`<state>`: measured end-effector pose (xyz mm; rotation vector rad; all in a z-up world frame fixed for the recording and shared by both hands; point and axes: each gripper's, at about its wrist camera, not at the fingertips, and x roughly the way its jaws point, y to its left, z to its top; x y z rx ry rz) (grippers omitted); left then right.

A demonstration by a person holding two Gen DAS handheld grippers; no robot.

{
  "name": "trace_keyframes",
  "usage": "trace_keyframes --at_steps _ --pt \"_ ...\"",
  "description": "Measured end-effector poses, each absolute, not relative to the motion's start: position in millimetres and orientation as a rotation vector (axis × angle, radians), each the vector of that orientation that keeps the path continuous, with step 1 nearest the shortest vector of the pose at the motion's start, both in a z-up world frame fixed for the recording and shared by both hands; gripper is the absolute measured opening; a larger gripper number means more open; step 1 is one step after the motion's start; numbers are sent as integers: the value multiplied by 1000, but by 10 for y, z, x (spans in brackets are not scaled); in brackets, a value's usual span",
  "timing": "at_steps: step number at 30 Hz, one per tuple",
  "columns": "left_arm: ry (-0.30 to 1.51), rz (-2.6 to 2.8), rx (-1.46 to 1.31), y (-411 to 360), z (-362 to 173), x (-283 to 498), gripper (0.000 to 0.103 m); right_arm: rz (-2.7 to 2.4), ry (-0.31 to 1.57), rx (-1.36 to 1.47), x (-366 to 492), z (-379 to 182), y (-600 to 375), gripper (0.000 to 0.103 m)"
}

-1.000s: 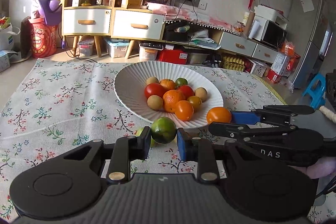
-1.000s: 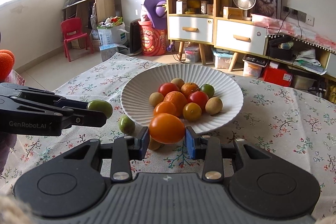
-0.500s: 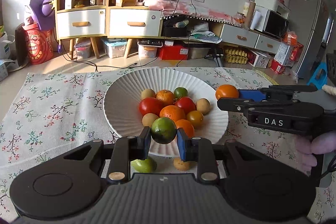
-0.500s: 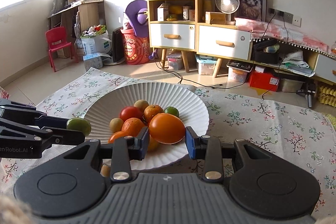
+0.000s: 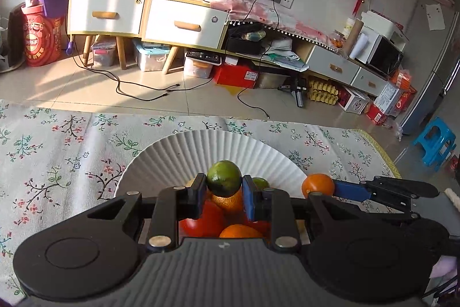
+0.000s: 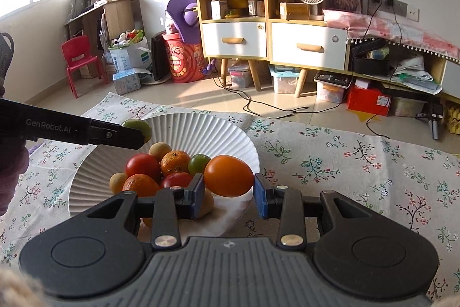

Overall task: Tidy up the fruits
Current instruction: 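Carry the green tomato and orange tomato over the white plate with both tools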

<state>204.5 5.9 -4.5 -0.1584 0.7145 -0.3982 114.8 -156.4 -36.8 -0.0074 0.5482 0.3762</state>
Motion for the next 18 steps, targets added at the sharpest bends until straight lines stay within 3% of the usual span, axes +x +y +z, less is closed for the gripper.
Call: trace_keyframes --at_steps 18 --pt "802 -437 -187 -93 -143 2348 14 475 559 6 1255 -357 -1525 33"
